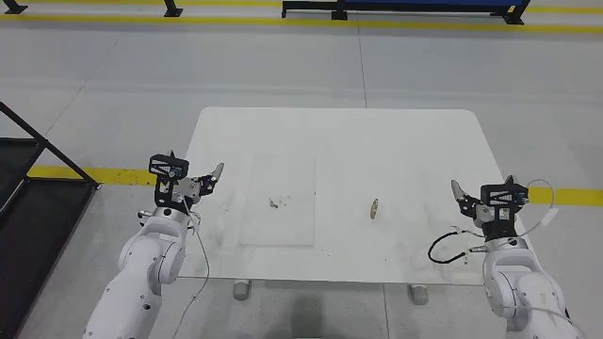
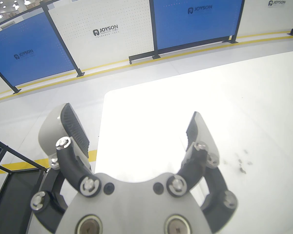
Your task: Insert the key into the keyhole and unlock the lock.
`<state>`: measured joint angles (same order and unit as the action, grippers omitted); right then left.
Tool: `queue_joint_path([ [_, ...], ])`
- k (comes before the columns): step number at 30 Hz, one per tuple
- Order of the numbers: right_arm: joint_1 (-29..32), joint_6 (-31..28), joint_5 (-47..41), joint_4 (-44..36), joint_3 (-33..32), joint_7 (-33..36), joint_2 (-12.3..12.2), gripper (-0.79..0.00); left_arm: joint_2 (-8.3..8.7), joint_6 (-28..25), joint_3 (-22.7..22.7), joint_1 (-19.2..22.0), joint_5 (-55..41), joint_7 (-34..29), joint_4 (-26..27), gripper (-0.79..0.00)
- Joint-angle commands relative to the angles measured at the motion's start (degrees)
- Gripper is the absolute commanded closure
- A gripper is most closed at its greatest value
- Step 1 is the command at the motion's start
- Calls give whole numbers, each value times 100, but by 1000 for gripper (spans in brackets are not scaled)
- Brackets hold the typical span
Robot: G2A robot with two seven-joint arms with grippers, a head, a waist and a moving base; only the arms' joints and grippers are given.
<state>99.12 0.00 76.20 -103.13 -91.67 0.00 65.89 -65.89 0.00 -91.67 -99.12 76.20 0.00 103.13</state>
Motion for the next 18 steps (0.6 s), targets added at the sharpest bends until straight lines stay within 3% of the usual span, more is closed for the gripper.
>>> queue_joint_path([
  [1,0,0,0,0,0,0,0,-785,0,0,0,0,0,0,0,-784],
  [5,0,0,0,0,0,0,0,-785,-1,-20,2,4,-25,-11,14,-785],
  [9,0,0,0,0,0,0,0,-785,6,-101,-187,76,-299,-454,230,-785],
  [18,0,0,0,0,0,0,0,-785,-4,-174,-205,277,-1155,-2400,1257,-785],
])
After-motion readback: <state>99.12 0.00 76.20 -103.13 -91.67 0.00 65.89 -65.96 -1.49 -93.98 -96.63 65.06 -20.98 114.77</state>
